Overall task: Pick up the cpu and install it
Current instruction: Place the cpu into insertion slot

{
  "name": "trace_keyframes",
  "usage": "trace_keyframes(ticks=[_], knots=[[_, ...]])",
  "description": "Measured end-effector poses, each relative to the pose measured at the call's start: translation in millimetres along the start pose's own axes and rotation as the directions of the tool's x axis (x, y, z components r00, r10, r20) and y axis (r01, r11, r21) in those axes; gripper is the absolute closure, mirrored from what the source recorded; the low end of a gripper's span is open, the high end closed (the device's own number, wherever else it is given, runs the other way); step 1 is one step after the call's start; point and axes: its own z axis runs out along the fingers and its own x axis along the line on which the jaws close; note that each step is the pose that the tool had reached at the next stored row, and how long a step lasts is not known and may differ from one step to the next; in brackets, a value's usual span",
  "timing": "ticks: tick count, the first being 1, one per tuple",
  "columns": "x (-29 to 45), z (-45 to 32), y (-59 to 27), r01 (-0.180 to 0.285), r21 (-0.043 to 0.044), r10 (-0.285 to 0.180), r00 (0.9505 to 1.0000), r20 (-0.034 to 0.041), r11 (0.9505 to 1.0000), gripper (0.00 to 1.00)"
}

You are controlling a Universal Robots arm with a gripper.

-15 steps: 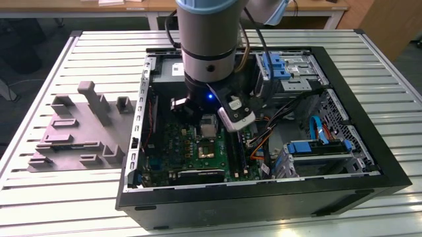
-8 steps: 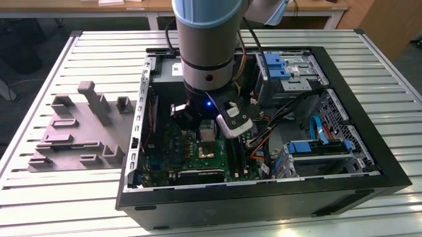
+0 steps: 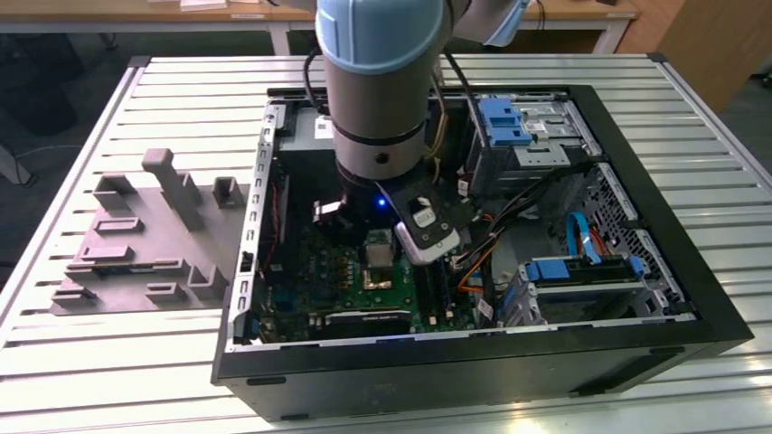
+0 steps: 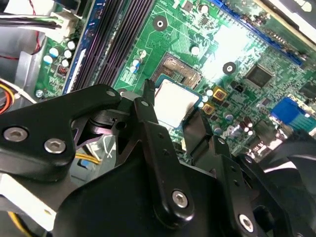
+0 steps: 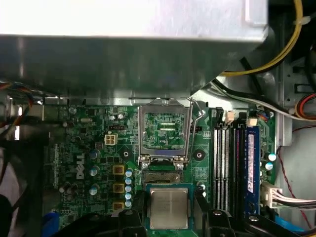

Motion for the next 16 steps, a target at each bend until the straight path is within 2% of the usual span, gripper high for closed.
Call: trace_keyframes(ticks=[12,16], knots=[[1.7,21.4,-2.4,0.0,-0.0001,0.0,1.0,-0.0014,1.0,0.53],[2.4,21.6,-2.4,0.0,0.0002,0.0,1.0,-0.0015,1.0,0.53]])
